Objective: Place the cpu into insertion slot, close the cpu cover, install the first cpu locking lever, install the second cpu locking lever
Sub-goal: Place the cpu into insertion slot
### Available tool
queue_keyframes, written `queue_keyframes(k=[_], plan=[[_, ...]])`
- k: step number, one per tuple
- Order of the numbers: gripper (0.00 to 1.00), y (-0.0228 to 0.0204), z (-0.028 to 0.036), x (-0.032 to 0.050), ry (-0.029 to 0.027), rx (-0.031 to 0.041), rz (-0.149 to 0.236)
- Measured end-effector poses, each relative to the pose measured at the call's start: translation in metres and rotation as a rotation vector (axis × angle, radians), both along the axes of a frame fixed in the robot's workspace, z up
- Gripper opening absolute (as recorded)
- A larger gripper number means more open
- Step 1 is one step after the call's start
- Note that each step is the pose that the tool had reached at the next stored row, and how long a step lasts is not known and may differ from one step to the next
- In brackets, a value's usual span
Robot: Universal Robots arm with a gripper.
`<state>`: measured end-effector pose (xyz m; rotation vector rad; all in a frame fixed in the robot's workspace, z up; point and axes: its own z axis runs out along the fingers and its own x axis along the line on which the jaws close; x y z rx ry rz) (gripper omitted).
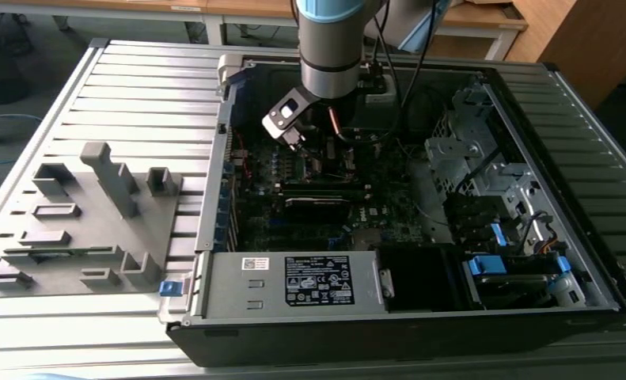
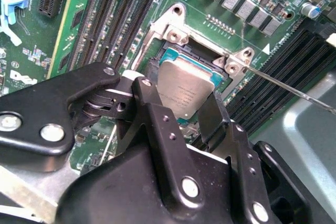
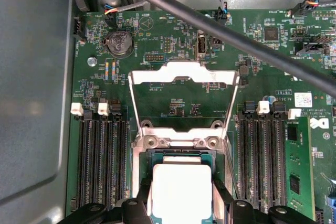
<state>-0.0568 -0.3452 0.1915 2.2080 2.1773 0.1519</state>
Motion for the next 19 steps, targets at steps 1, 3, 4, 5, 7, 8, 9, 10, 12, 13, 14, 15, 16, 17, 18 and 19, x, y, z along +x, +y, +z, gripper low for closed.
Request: queue_keyframes(k=[1, 3, 4, 5, 7, 8, 9, 10, 12, 13, 14, 15, 16, 17, 18, 19], plan=[[0.54, 0.0000, -0.0001, 0.0000, -0.0001, 0.0002, 0.000], [0.54, 0.0000, -0.0001, 0.0000, -0.0002, 0.0002, 0.000], [0.54, 0.0002, -0.0004, 0.0001, -0.0007, 0.0012, 0.000], [0.55, 0.0003, -0.0007, 0.0002, -0.0011, 0.0016, 0.000], [0.60, 0.0002, -0.0006, 0.0001, -0.0007, 0.0011, 0.000], [0.67, 0.0000, -0.0003, 0.0000, -0.0003, 0.0004, 0.000], [0.67, 0.0000, -0.0003, 0.0000, -0.0002, 0.0004, 0.000], [0.67, 0.0000, -0.0003, 0.0000, -0.0001, 0.0003, 0.000], [0.67, 0.0000, 0.0005, 0.0000, -0.0001, 0.0001, 0.000], [0.67, 0.0000, 0.0017, 0.0000, -0.0002, 0.0003, 0.000], [0.67, 0.0000, 0.0033, 0.0000, -0.0002, 0.0003, 0.000], [0.67, 0.0000, 0.0055, 0.0000, -0.0002, 0.0003, 0.000], [0.67, 0.0000, 0.0076, 0.0000, -0.0002, 0.0003, 0.000], [0.67, 0.0000, 0.0099, 0.0000, -0.0002, 0.0003, 0.000], [0.67, 0.0000, 0.0124, 0.0000, -0.0001, 0.0002, 0.000], [0.67, 0.0000, 0.0147, 0.0000, -0.0002, 0.0004, 0.000]])
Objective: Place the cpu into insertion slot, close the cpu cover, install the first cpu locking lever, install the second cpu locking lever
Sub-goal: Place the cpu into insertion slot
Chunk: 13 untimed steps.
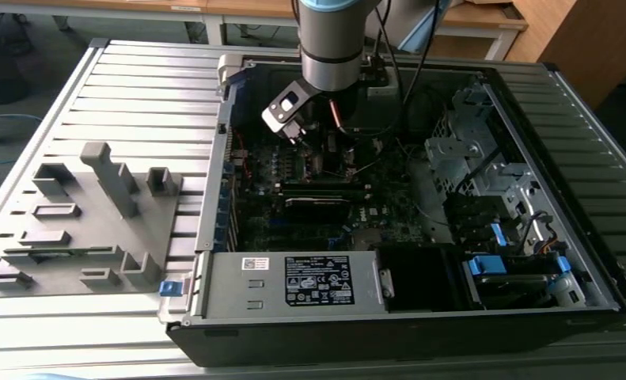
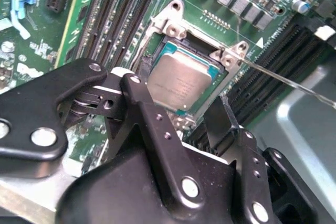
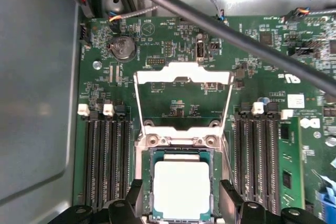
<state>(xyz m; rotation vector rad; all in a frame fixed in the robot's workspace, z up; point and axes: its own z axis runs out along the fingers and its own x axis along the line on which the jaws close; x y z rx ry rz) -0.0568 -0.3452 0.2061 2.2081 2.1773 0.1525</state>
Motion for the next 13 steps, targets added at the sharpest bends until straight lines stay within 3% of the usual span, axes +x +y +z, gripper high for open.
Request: queue_keyframes(k=[5, 13], plan=[[0.67, 0.0000, 0.0093, 0.0000, 0.0001, -0.0002, 0.000], [0.67, 0.0000, 0.0100, 0.0000, -0.0001, 0.0000, 0.000]])
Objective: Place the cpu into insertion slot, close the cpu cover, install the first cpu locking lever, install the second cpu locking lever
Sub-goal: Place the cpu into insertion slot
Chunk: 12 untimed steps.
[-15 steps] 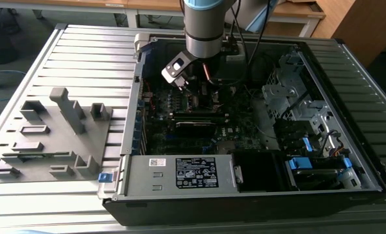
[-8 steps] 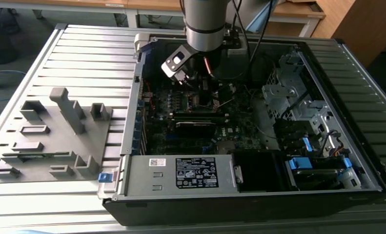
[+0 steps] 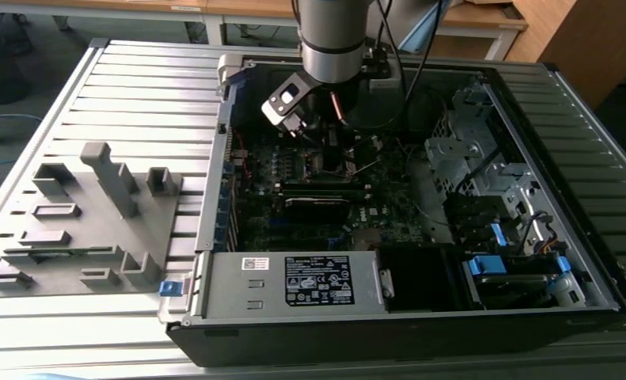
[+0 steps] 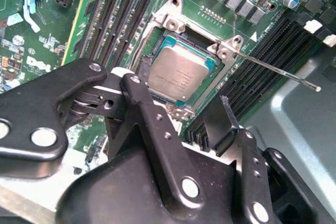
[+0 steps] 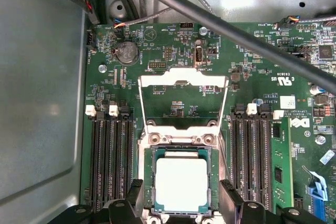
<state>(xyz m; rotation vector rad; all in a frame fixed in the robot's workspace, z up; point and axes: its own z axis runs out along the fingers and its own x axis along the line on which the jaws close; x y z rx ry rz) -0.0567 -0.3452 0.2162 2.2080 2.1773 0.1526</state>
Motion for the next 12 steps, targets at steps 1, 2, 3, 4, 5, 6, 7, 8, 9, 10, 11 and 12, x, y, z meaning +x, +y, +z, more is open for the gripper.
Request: queue_keyframes(k=[1, 2, 3, 4, 5, 6, 7, 8, 9, 10, 11, 12], plan=[[0.66, 0.0000, 0.0001, 0.0000, 0.0001, -0.0001, 0.000], [0.59, 0.0000, 0.0001, 0.0000, 0.0001, 0.0000, 0.000], [0.59, 0.0000, 0.0002, 0.0000, 0.0000, 0.0000, 0.000], [0.53, 0.0000, 0.0003, 0.0000, 0.0000, 0.0000, 0.000], [0.47, 0.0000, 0.0003, 0.0000, 0.0001, -0.0001, 0.000], [0.47, 0.0000, 0.0004, 0.0000, 0.0000, -0.0001, 0.000], [0.42, 0.0000, 0.0004, 0.0000, 0.0000, 0.0000, 0.000], [0.36, 0.0000, 0.0005, 0.0000, 0.0000, 0.0000, 0.000], [0.36, 0.0000, 0.0006, 0.0000, 0.0001, 0.0000, 0.000], [0.30, 0.0000, 0.0006, 0.0000, 0.0001, -0.0001, 0.000], [0.24, 0.0000, 0.0007, 0.0000, 0.0000, 0.0000, 0.000], [0.24, 0.0000, 0.0008, 0.0000, 0.0000, 0.0000, 0.000]])
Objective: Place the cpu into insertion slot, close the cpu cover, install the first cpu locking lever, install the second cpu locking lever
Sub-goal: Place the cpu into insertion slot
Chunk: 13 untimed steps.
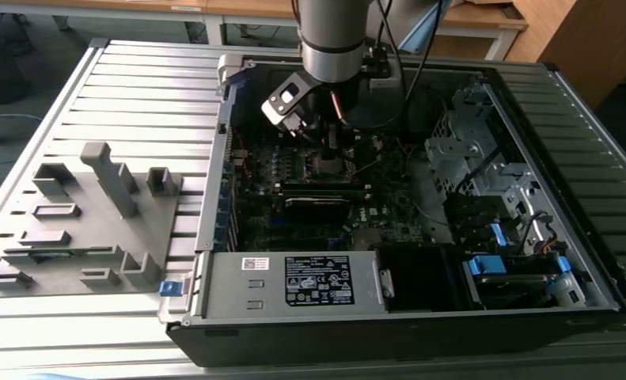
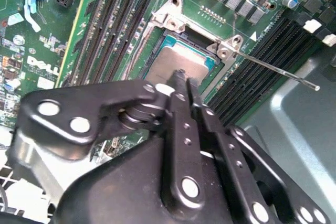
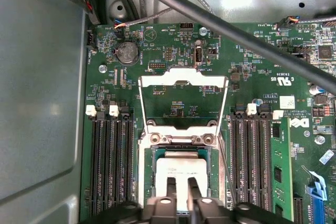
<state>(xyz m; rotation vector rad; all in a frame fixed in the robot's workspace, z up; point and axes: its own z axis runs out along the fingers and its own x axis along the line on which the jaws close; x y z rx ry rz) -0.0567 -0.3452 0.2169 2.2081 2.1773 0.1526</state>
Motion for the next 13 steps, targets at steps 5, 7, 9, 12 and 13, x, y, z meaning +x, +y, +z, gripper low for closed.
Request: queue_keyframes(k=[5, 7, 9, 12, 13], plan=[[0.11, 0.0000, 0.0003, 0.0000, 0.0000, 0.0000, 0.000], [0.11, 0.0000, 0.0004, 0.0000, 0.0000, 0.0000, 0.000], [0.11, 0.0000, 0.0005, 0.0001, 0.0023, 0.0000, 0.000], [0.11, 0.0000, 0.0003, 0.0025, 0.0437, 0.0001, 0.000], [0.11, 0.0000, 0.0003, 0.0040, 0.0437, 0.0001, 0.000]])
